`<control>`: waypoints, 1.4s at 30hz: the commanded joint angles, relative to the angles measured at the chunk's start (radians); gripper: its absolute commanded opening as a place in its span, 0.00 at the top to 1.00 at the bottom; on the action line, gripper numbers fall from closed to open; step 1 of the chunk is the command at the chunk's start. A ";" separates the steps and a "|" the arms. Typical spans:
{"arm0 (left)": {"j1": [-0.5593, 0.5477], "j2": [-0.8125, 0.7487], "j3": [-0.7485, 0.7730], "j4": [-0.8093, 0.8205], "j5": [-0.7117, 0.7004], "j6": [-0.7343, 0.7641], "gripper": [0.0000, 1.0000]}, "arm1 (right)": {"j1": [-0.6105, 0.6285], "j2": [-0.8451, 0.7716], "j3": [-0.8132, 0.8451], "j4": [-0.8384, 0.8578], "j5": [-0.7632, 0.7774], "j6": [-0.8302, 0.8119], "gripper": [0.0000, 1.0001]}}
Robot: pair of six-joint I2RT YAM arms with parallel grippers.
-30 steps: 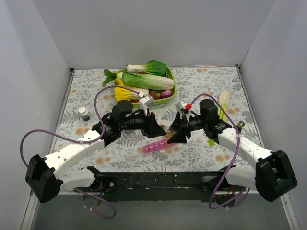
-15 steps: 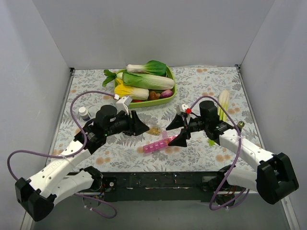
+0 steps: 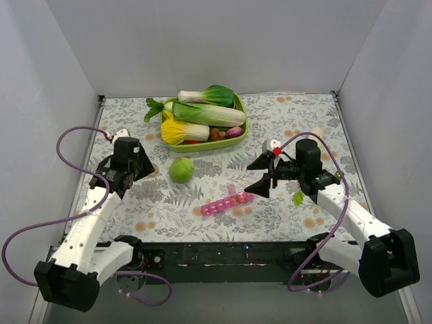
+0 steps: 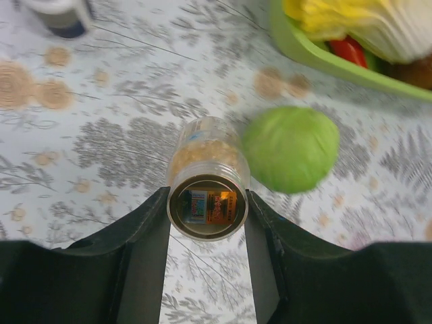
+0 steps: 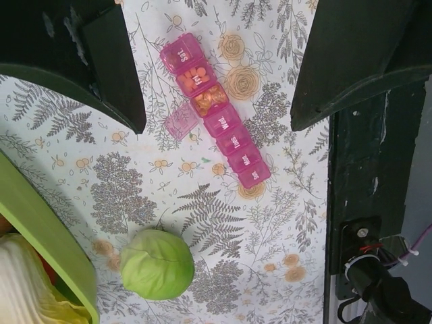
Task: Sort the pills into containers
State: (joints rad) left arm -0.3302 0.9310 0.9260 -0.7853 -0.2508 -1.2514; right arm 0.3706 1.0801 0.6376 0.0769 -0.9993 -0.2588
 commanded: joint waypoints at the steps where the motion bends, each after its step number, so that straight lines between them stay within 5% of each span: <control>1: 0.221 0.054 -0.006 0.073 0.004 0.092 1.00 | -0.021 -0.042 -0.018 0.014 0.002 -0.011 0.05; 5: 0.361 0.144 0.008 0.144 0.048 0.132 1.00 | -0.033 -0.051 -0.029 0.027 -0.001 -0.005 0.05; 16: 0.431 0.379 0.011 0.185 -0.131 0.080 1.00 | -0.056 -0.062 -0.038 0.054 -0.019 0.020 0.05; 20: 0.447 0.420 0.042 0.175 -0.203 0.054 0.89 | -0.059 -0.066 -0.042 0.061 -0.021 0.023 0.05; 23: 0.461 0.453 0.065 0.173 -0.199 0.043 0.68 | -0.062 -0.066 -0.044 0.066 -0.025 0.024 0.05; 33: 0.484 0.442 0.082 0.181 -0.157 0.043 0.56 | -0.073 -0.069 -0.041 0.063 -0.027 0.027 0.05; 36: 0.484 0.428 0.073 0.190 -0.115 0.053 0.72 | -0.073 -0.068 -0.041 0.063 -0.028 0.027 0.05; 38: 0.485 0.417 0.070 0.182 -0.075 0.076 0.99 | -0.076 -0.069 -0.041 0.060 -0.027 0.027 0.05; 42: 0.487 0.358 0.057 0.150 0.066 0.092 1.00 | -0.081 -0.071 -0.036 0.057 -0.028 0.027 0.05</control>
State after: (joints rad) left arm 0.1493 1.3849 0.9749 -0.6220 -0.3141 -1.1843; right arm 0.3004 1.0245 0.5926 0.1070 -1.0058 -0.2386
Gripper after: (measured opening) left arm 0.417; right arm 0.949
